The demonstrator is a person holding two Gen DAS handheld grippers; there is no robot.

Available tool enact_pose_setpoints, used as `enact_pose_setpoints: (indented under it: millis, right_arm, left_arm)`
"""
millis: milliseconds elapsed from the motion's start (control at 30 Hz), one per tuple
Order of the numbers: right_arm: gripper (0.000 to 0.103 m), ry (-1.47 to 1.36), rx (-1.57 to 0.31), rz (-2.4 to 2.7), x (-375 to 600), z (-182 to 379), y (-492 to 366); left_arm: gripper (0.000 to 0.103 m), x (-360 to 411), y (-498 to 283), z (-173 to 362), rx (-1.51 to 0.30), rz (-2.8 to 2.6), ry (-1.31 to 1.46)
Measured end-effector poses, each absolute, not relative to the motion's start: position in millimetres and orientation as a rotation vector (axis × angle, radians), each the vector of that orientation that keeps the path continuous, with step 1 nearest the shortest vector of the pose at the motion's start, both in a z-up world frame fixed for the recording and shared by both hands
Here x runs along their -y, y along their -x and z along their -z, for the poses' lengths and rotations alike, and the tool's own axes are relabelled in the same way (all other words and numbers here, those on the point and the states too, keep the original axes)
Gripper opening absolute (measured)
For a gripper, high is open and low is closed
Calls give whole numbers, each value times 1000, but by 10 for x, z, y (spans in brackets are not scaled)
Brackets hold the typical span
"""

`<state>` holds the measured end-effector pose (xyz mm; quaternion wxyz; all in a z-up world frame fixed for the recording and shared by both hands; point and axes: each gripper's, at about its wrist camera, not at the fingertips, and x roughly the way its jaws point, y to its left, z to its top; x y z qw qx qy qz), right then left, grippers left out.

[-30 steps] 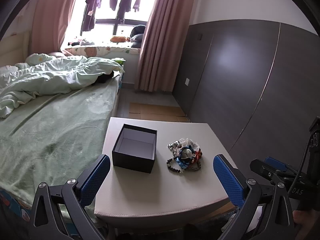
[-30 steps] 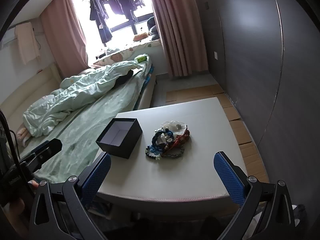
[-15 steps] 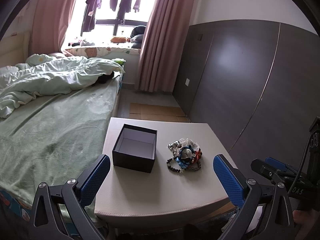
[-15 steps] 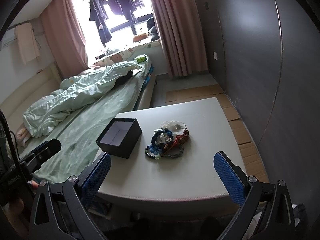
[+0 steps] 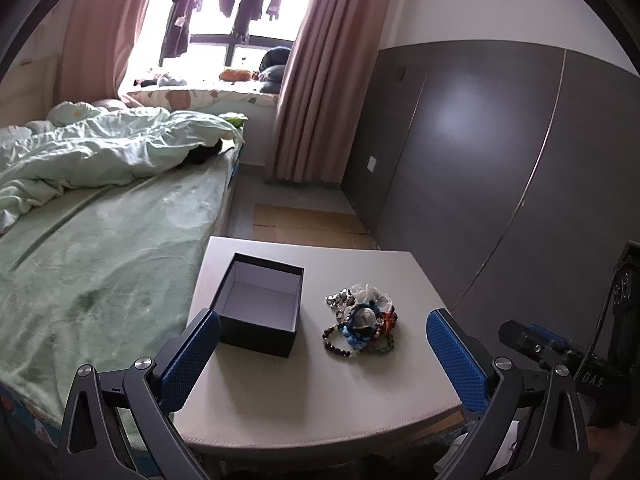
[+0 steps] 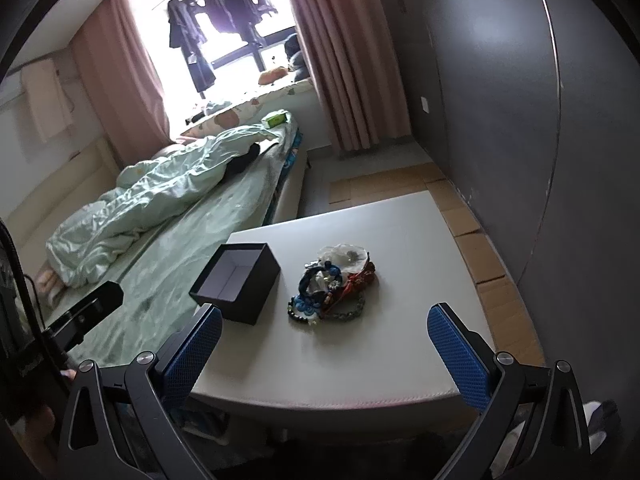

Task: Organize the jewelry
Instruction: 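Reach the left gripper into the pile and grasp the blue beaded bracelet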

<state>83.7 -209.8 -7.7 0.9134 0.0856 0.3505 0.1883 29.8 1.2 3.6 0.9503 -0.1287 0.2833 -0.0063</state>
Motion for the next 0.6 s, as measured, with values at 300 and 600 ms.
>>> enact_pose_setpoints:
  millis: [300,600]
  right_arm:
    - [103,-327,-792,-362,2309,214,-1166]
    - [89,-457,-892,-356,2381,466,-1553]
  left_arm:
    - [95,-50,-699,140,-652,45,318]
    - [62,121,-1173,434,-793,111,311]
